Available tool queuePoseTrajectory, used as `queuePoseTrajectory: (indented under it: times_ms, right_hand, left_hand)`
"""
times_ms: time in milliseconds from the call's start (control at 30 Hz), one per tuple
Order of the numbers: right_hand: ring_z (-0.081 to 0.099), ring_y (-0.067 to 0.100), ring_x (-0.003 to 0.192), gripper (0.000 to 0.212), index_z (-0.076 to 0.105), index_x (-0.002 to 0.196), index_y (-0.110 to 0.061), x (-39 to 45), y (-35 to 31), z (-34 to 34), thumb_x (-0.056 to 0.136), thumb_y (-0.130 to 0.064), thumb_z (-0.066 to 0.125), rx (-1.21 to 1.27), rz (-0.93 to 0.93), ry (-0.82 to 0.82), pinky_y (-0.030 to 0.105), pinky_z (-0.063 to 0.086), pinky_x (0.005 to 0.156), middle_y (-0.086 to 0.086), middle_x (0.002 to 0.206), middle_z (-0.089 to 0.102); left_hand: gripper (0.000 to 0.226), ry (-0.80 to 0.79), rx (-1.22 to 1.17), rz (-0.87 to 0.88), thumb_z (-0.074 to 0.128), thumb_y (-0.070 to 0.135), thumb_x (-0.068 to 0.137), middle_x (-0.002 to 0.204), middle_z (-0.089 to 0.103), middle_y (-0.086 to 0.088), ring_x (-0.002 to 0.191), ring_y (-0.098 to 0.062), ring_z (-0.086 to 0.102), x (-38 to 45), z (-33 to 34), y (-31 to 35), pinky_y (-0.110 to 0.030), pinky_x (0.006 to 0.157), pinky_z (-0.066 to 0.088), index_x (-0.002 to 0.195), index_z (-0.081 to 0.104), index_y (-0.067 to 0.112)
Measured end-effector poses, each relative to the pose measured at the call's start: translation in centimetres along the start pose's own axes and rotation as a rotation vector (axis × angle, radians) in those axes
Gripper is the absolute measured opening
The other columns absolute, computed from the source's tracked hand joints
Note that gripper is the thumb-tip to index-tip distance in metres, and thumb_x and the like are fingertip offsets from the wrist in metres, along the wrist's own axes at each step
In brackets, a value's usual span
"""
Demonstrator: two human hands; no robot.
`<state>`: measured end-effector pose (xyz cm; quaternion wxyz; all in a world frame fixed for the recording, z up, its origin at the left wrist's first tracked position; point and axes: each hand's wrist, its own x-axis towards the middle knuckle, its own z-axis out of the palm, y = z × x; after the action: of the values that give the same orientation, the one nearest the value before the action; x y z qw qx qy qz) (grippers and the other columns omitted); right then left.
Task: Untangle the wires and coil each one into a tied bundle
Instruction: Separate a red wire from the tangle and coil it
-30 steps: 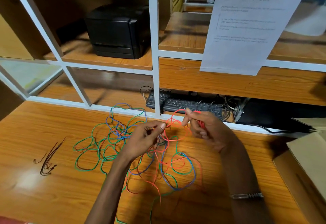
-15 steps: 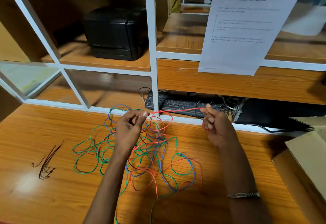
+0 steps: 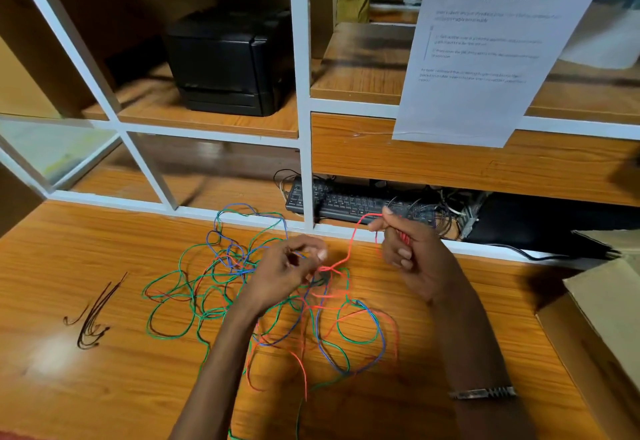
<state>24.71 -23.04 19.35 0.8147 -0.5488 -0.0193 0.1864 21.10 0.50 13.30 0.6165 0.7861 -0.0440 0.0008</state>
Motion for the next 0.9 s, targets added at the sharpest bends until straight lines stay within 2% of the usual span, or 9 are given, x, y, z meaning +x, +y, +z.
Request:
queuePoseTrajectory:
  times_ms: [167, 333, 433, 500, 633, 733, 767, 833, 900]
  right_hand:
    - [0.028, 0.003, 0.028, 0.038, 0.065, 0.095, 0.004, 0.2, -0.4, 0.4, 0.106, -0.027, 0.045, 0.268, 0.058, -0.023, 0.018, 0.02, 0.036, -0.006, 0.039, 0.034]
    - [0.032, 0.004, 0.039, 0.044, 0.066, 0.111, 0.006, 0.5, 0.1, 0.5, 0.11, -0.031, 0.042, 0.93, 0.026, -0.461, 0.019, 0.03, 0.047, -0.001, 0.051, 0.055]
    - [0.036, 0.007, 0.043, 0.039, 0.061, 0.11, 0.001, 0.9, -0.7, 0.5, 0.11, -0.035, 0.044, 1.133, -0.152, -0.386, 0.022, 0.035, 0.051, 0.0, 0.055, 0.053]
    - [0.046, 0.007, 0.051, 0.028, 0.058, 0.114, -0.001, 1.2, -1.9, 0.2, 0.11, -0.026, 0.044, 1.138, -0.255, -0.168, 0.021, 0.042, 0.054, 0.0, 0.068, 0.058]
    - [0.068, 0.006, 0.101, 0.033, 0.05, 0.137, 0.001, 2.3, -2.4, -1.4, 0.108, -0.013, 0.04, 0.587, -0.449, 0.367, 0.02, 0.053, 0.087, 0.007, 0.124, 0.069]
    - [0.062, 0.013, 0.125, 0.04, 0.048, 0.142, 0.006, 2.8, -1.6, -2.3, 0.103, -0.001, 0.039, 0.022, -0.432, 0.625, 0.032, 0.045, 0.112, 0.013, 0.138, 0.062]
    - [0.062, 0.019, 0.122, 0.039, 0.049, 0.14, 0.007, 3.0, -1.0, -2.8, 0.104, -0.003, 0.038, -0.07, -0.355, 0.668, 0.038, 0.045, 0.113, 0.015, 0.135, 0.062]
    - [0.062, 0.033, 0.099, 0.037, 0.057, 0.123, 0.014, 3.1, 0.4, -3.8, 0.102, -0.001, 0.032, -0.228, -0.274, 0.762, 0.051, 0.054, 0.093, 0.022, 0.111, 0.064]
    - [0.06, 0.032, 0.077, 0.047, 0.067, 0.098, 0.013, 3.1, 2.3, -4.6, 0.088, 0.005, 0.022, -0.581, -0.08, 0.694, 0.042, 0.053, 0.069, 0.025, 0.089, 0.064]
  left_hand:
    - [0.017, -0.11, 0.129, -0.011, 0.086, 0.029, 0.086, 0.099, 0.08, 0.004, 0.089, -0.015, 0.073, 0.0, -0.1, -0.9, -0.03, 0.083, 0.054, 0.101, 0.083, 0.024]
    - [0.015, -0.035, 0.033, -0.02, 0.078, 0.01, 0.091, 0.082, 0.079, 0.007, 0.07, 0.0, 0.064, 0.0, 0.2, -0.3, -0.02, 0.07, 0.051, 0.105, 0.083, 0.012]
    - [0.013, -0.042, -0.027, -0.07, 0.072, 0.006, 0.096, 0.077, 0.074, 0.002, 0.066, -0.008, 0.066, 0.0, 0.4, -0.2, -0.019, 0.063, 0.052, 0.106, 0.078, 0.003]
    - [0.009, -0.031, -0.074, -0.105, 0.068, 0.006, 0.099, 0.086, 0.072, -0.009, 0.069, -0.018, 0.071, -0.1, 0.2, -0.1, -0.023, 0.058, 0.055, 0.105, 0.072, 0.0]
    - [0.004, -0.009, -0.074, -0.066, 0.061, 0.003, 0.103, 0.084, 0.065, -0.018, 0.058, -0.02, 0.066, -0.7, -0.5, 0.1, -0.026, 0.047, 0.051, 0.103, 0.066, 0.002]
    - [0.005, 0.124, -0.118, 0.041, 0.058, 0.003, 0.105, 0.078, 0.066, -0.011, 0.051, -0.017, 0.057, -0.9, -1.1, 0.7, -0.026, 0.046, 0.048, 0.105, 0.062, -0.001]
    - [0.006, 0.185, -0.139, 0.059, 0.057, 0.003, 0.105, 0.08, 0.067, -0.008, 0.049, -0.015, 0.055, -0.9, -1.3, 0.9, -0.024, 0.045, 0.046, 0.105, 0.06, -0.002]
    - [0.004, 0.295, -0.18, 0.067, 0.053, 0.003, 0.107, 0.079, 0.067, 0.003, 0.047, -0.01, 0.049, -0.6, -1.8, 1.4, -0.022, 0.044, 0.039, 0.106, 0.057, 0.002]
    - [0.008, 0.376, -0.242, 0.058, 0.05, 0.004, 0.109, 0.075, 0.063, 0.009, 0.046, -0.008, 0.044, -0.4, -2.6, 1.7, -0.022, 0.044, 0.034, 0.107, 0.054, 0.01]
